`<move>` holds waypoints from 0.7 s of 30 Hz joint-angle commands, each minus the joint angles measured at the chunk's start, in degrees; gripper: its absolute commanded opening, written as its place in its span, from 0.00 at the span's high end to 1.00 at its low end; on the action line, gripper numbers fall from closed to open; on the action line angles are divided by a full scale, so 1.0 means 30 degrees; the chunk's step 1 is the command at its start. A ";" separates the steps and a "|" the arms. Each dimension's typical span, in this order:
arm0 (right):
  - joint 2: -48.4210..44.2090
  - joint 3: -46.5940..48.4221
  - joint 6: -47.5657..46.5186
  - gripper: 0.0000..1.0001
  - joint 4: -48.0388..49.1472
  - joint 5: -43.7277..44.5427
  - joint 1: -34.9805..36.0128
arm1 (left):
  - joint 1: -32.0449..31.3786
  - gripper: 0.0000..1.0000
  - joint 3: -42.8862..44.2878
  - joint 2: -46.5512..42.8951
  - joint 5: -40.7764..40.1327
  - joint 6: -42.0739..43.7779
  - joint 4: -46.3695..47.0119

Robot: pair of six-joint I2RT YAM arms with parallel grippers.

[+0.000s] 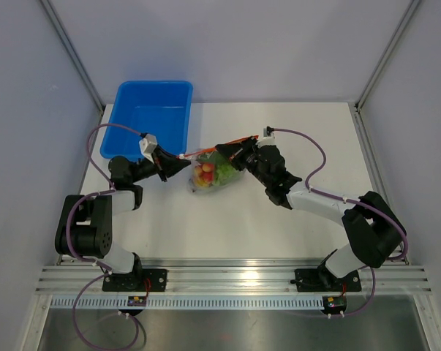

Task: Open the zip-top bag and remove the fake food
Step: Pick up the zipper food storage bag at the corner of the board.

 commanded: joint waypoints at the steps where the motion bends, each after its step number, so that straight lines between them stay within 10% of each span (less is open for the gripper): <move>1: -0.0567 0.0377 -0.0325 1.00 0.1354 0.0647 0.0207 | 0.0344 1.00 0.0746 -0.0487 0.0291 -0.0468 0.7253; 13: -0.0479 0.0991 -0.0910 0.93 0.0124 0.0999 0.0207 | 0.1252 1.00 0.1156 -0.0925 -0.0587 -0.0764 0.5441; 21: -0.0888 0.1109 -0.1554 0.76 -0.0345 0.1175 0.0207 | 0.1283 1.00 0.2152 -0.3005 -0.2550 0.3601 -0.3585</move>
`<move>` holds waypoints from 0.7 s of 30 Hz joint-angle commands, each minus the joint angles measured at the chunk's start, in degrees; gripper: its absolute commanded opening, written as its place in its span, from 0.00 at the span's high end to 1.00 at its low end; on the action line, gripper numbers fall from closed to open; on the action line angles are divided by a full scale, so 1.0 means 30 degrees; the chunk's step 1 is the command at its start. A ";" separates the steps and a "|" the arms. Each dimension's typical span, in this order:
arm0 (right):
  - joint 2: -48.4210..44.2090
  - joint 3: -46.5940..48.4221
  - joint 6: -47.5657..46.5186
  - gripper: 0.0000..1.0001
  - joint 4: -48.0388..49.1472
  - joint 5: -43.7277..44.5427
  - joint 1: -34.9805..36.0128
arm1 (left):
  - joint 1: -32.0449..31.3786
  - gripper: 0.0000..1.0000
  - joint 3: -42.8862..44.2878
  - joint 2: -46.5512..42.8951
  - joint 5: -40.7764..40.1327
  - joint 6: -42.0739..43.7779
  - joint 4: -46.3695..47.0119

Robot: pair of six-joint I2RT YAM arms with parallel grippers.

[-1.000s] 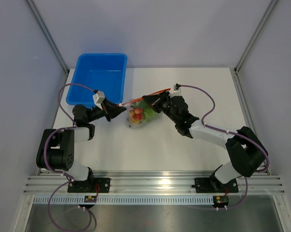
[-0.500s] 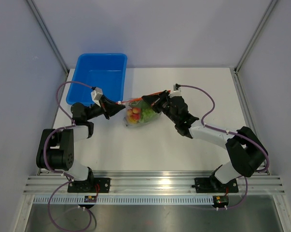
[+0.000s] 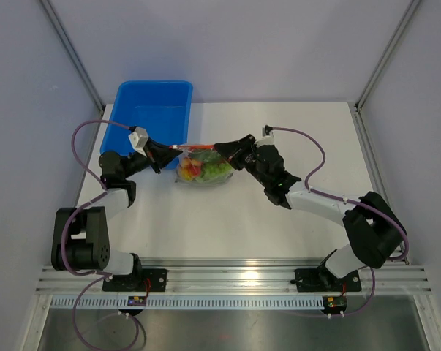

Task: Open the zip-top bag and remove the fake food
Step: Pick up the zipper food storage bag at the corner of the board.

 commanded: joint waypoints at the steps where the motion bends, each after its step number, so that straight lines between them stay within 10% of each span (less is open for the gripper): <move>1: -0.0918 0.0825 -0.0914 0.73 -0.0076 0.0774 -0.0099 | 0.0205 1.00 0.1176 -0.1206 -0.1561 0.2212 -0.1255; 21: -0.2412 0.1001 -0.3372 0.27 -0.1511 0.2268 -0.0099 | 0.0234 0.93 0.1293 -0.2027 -0.2526 0.2972 -0.3040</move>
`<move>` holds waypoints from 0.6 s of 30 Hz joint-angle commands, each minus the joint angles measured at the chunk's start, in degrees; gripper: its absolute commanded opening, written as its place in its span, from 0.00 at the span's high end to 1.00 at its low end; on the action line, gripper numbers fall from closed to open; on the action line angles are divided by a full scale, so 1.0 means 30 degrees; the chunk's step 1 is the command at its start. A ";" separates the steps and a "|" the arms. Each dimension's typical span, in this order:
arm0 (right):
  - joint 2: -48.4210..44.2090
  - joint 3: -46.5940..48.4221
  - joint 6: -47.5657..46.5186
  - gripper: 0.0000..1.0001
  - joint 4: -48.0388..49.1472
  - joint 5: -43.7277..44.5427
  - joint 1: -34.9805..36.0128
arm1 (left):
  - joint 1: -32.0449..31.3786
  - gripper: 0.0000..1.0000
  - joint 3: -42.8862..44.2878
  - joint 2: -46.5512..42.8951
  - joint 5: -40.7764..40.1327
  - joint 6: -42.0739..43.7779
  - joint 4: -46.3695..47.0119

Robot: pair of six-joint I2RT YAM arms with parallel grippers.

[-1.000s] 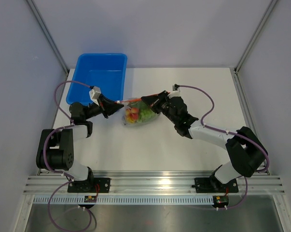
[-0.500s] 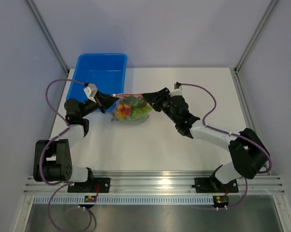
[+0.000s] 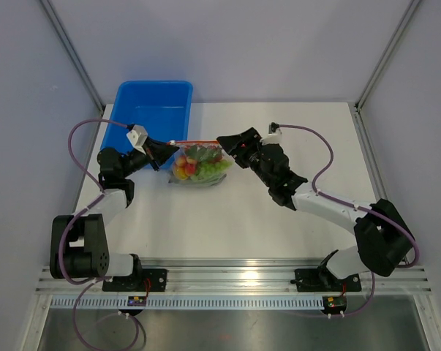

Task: Open the zip-top bag and remove the fake food
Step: Pick up the zipper food storage bag at the corner of the board.

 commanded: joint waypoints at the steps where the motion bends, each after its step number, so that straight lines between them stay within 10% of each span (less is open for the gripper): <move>1: -0.1167 0.0928 -0.1277 0.26 -0.0295 0.1007 -0.0070 | 0.0088 0.93 0.1038 -0.0789 -0.1026 0.0926 -0.0578; 18: -0.2545 0.2972 -0.8918 0.14 -0.1610 -0.0152 -0.0070 | 0.0088 1.00 0.1009 -0.1316 -0.0676 0.1045 -0.0672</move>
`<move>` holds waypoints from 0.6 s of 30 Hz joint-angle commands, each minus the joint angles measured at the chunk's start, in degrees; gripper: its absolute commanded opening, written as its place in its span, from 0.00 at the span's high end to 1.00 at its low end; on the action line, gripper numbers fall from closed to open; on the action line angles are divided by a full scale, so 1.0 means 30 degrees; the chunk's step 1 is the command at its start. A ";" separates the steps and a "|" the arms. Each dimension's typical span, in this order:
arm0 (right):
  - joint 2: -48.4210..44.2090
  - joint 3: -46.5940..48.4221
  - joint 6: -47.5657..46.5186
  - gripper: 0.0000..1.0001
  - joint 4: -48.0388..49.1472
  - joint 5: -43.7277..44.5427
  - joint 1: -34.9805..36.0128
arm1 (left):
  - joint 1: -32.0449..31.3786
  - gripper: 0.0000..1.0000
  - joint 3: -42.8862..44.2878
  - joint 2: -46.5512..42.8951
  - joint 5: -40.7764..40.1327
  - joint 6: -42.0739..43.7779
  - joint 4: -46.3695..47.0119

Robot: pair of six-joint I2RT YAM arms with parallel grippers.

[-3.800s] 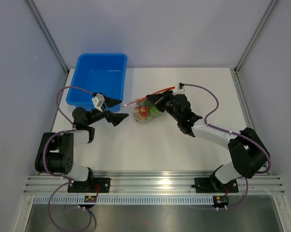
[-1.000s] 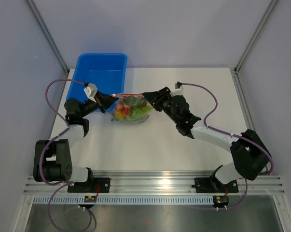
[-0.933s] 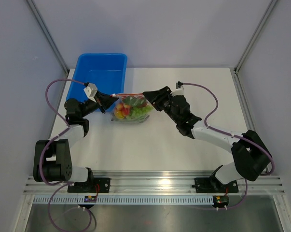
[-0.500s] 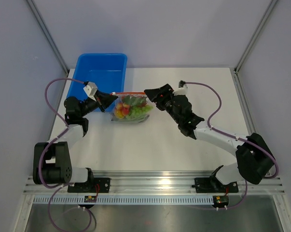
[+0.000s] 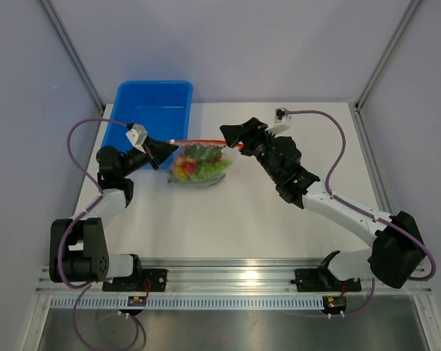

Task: Open the zip-top bag and remove the fake food
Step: Pick up the zipper food storage bag at the corner of the board.

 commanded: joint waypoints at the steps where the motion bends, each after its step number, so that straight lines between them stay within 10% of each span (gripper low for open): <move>1: -0.0069 0.2241 -0.4018 0.13 -0.0651 -0.2024 -0.0055 | 0.0088 1.00 0.0711 -0.0755 -0.0144 0.0433 0.0872; 6: 0.1455 0.4907 -0.9760 0.04 -0.2057 -0.9253 -0.0055 | 0.0059 1.00 0.0740 -0.0784 0.0149 0.0286 0.0901; 18: 0.4795 0.8715 -2.1218 0.01 -0.5983 -1.3184 -0.0055 | -0.0029 1.00 0.0945 -0.0902 0.0589 0.0140 0.0756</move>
